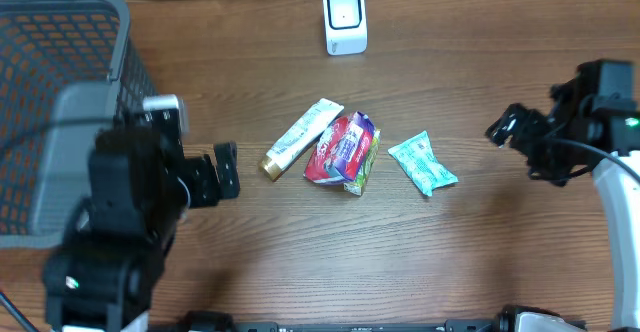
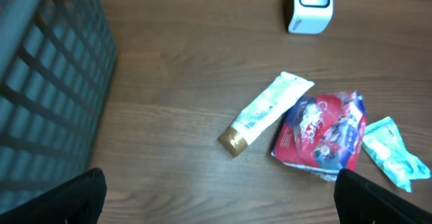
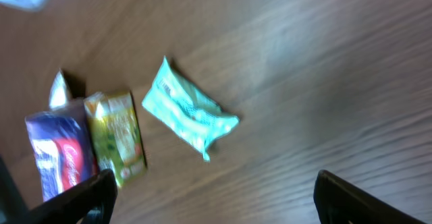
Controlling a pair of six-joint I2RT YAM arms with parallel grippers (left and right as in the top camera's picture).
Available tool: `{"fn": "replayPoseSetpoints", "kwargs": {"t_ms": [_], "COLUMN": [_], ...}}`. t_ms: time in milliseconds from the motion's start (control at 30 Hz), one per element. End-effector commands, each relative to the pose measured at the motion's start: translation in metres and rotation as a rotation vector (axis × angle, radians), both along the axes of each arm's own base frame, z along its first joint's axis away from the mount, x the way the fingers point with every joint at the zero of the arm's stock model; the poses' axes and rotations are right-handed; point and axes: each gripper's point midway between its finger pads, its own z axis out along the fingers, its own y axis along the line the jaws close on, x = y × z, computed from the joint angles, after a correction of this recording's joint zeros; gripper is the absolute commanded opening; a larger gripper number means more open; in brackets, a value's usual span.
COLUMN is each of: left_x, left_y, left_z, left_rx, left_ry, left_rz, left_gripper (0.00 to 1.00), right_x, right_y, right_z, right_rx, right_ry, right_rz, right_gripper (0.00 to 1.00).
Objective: Scan the item barcode
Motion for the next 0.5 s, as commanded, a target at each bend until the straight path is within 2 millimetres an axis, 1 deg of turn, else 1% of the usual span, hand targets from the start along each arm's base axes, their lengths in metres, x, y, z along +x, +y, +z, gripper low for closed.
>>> {"fn": "replayPoseSetpoints", "kwargs": {"t_ms": [0,167,233,267,300,400,467], "left_x": [-0.006,-0.002,-0.001,0.0,0.002,0.006,0.01], "left_y": [0.001,0.006,0.006,0.006,0.006,0.005,0.004], "left_z": [-0.043,-0.065,-0.072,-0.074,-0.078,-0.087,-0.095], "left_rx": [-0.031,-0.003,0.002,0.004,0.006,0.013,0.018], "left_ry": [0.015,0.053,0.083,0.094,0.11,0.149,0.185], "left_rz": [0.042,0.064,0.064,0.064,0.064,0.064,0.064], "left_gripper": [1.0,1.0,1.0,1.0,1.0,0.99,1.0], "right_x": [-0.001,0.007,0.005,0.005,0.002,0.0,-0.001], "right_y": [0.028,0.031,0.032,0.032,0.033,0.039,0.045], "right_z": [-0.023,-0.055,-0.07,-0.073,-0.083,-0.098,-0.107], "right_rx": [0.1,0.156,0.172,0.176,0.187,0.22,0.238], "right_ry": [-0.013,-0.012,0.011,0.016,0.037,0.058,0.072], "right_rz": [0.054,-0.037,-0.074,-0.081,-0.099,-0.098,-0.086], "right_gripper": [0.91,0.89,0.88,0.87,0.86,0.81,0.81]}}
